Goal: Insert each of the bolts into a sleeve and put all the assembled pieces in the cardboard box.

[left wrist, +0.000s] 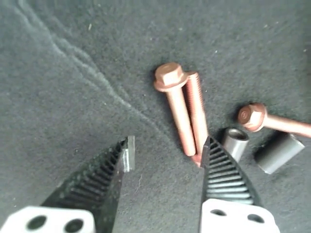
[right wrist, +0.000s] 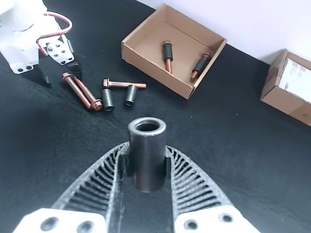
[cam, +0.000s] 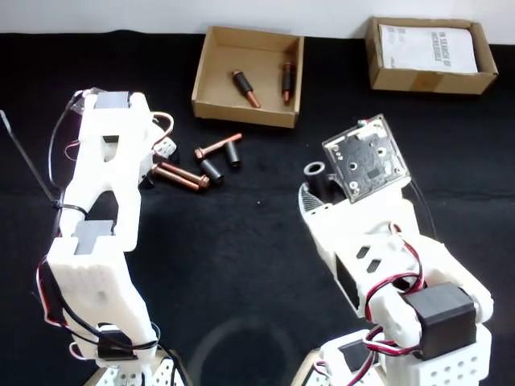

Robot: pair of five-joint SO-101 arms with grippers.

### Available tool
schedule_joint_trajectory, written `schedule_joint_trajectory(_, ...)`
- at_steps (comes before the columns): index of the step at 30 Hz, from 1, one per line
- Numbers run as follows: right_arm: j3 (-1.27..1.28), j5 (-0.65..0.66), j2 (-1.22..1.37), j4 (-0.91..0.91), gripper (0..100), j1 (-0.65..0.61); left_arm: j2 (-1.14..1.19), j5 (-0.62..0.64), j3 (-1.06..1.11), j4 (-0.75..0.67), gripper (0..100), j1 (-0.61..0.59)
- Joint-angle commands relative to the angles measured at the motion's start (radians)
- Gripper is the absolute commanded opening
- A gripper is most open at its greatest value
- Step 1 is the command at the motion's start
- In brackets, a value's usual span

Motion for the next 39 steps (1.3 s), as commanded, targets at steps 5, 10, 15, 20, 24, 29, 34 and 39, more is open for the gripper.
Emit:
schedule_joint_trajectory(5,0.002,0.0,-0.013,-0.024,0.7,0.013,0.09,-0.002,-0.038,-0.011,23,-0.013)
schedule_joint_trajectory(10,0.031,0.0,-0.013,-0.024,0.7,0.013,0.125,0.002,-0.038,-0.028,23,-0.015)
schedule_joint_trajectory(15,0.061,0.0,-0.019,-0.025,0.7,0.013,0.127,0.0,-0.038,-0.074,23,-0.025)
schedule_joint_trajectory(20,0.061,0.0,-0.015,-0.038,0.7,0.015,0.127,0.003,-0.036,-0.074,23,-0.048)
schedule_joint_trajectory(24,0.062,0.0,-0.012,-0.039,0.7,0.015,0.127,-0.002,-0.036,-0.072,11,-0.084)
schedule_joint_trajectory(29,0.12,0.0,-0.013,-0.07,0.7,0.019,0.127,-0.006,-0.031,-0.072,1,-0.094)
schedule_joint_trajectory(34,0.17,0.0,-0.015,-0.096,0.7,0.077,0.127,-0.058,-0.028,-0.071,1,-0.088)
schedule_joint_trajectory(39,0.173,0.0,-0.016,-0.096,0.7,0.087,0.128,-0.06,-0.027,-0.071,1,-0.088)
